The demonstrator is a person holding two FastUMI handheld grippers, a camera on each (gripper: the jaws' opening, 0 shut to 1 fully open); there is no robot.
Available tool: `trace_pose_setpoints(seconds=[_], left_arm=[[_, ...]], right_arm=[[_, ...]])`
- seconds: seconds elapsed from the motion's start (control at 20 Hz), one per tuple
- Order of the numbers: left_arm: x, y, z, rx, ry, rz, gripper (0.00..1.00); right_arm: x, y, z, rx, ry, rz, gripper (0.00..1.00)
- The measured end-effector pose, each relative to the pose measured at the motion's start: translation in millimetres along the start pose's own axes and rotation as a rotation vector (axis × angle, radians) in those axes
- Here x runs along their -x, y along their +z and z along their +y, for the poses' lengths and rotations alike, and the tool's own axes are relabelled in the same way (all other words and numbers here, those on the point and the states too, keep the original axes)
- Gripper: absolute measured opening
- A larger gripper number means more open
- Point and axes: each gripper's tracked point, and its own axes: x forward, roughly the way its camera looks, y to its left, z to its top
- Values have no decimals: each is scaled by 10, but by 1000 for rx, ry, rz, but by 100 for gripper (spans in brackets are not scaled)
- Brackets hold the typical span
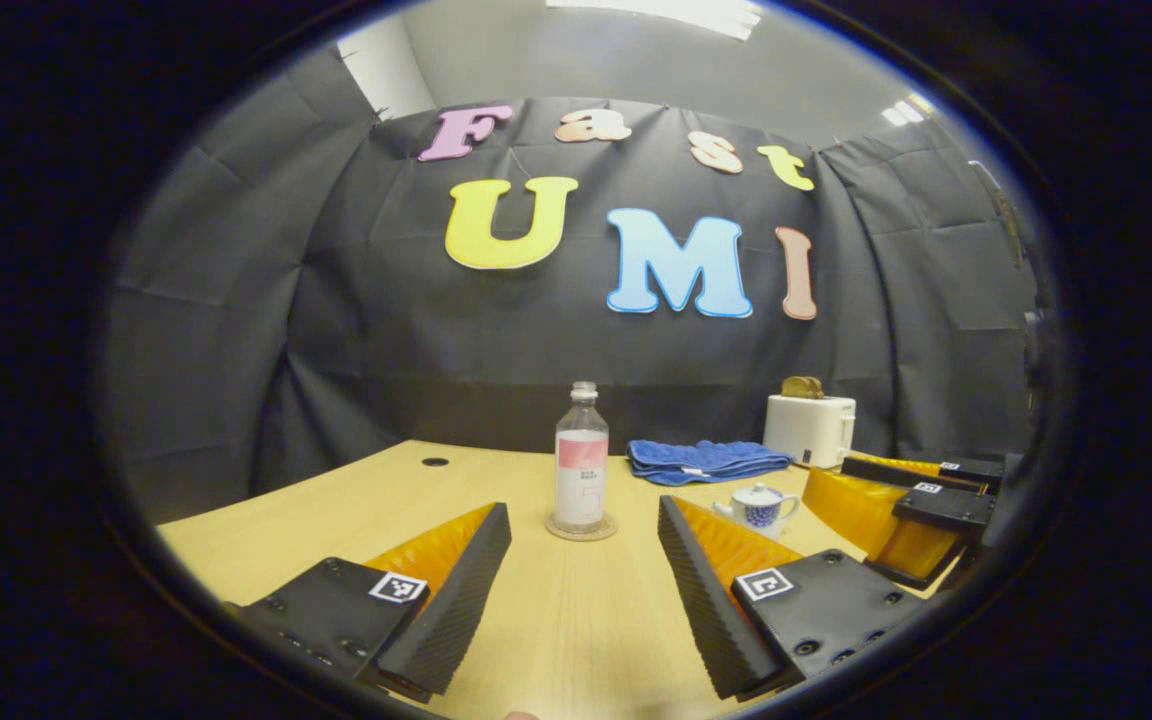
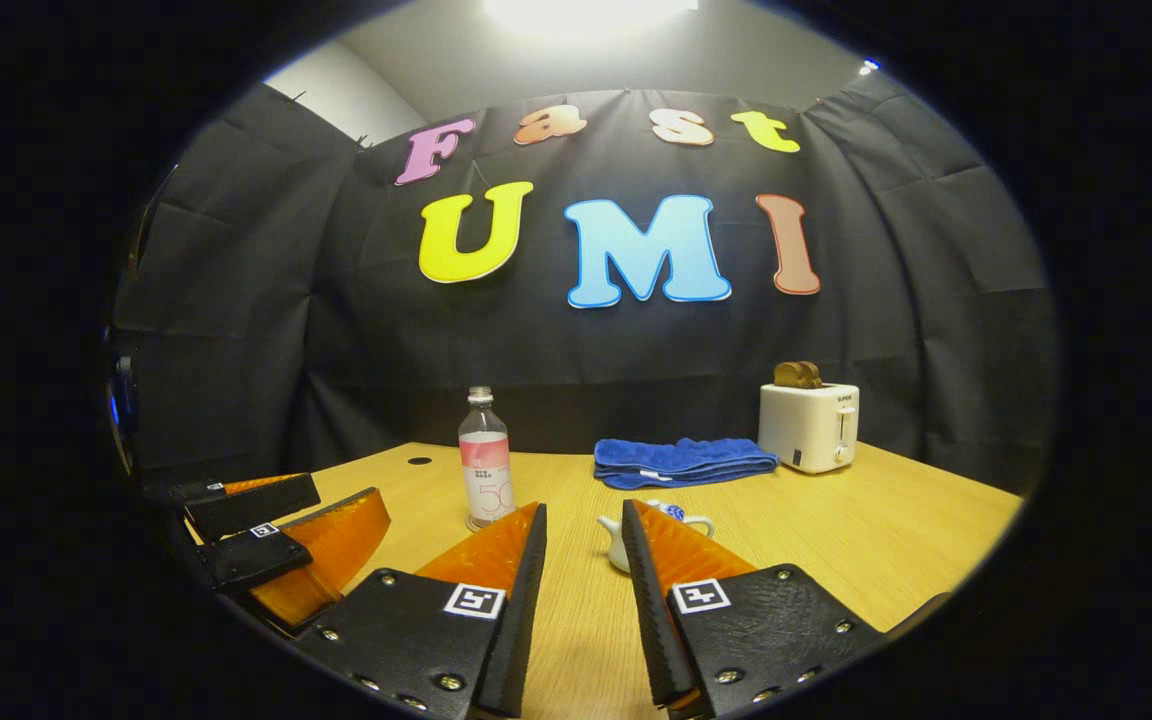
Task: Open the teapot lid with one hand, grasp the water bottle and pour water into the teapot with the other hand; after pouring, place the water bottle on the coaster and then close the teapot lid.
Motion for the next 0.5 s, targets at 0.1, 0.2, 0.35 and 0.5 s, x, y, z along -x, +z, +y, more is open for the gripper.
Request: trace_pose_setpoints(seconds=[0.1, 0.2, 0.35, 0.5], left_arm=[[-20, 18, 59, 2, 33, -18, 100], [-64, 3, 89, 9, 59, -33, 100], [-34, -105, 126, 8, 75, -31, 100], [-73, -126, 123, -28, 76, -26, 100]], right_arm=[[-50, -56, -23, -12, -8, -5, 47], [-91, -136, -49, -14, -15, -1, 46], [-130, -250, -51, -6, -20, 12, 46], [-166, -325, -36, -14, -23, 28, 46]])
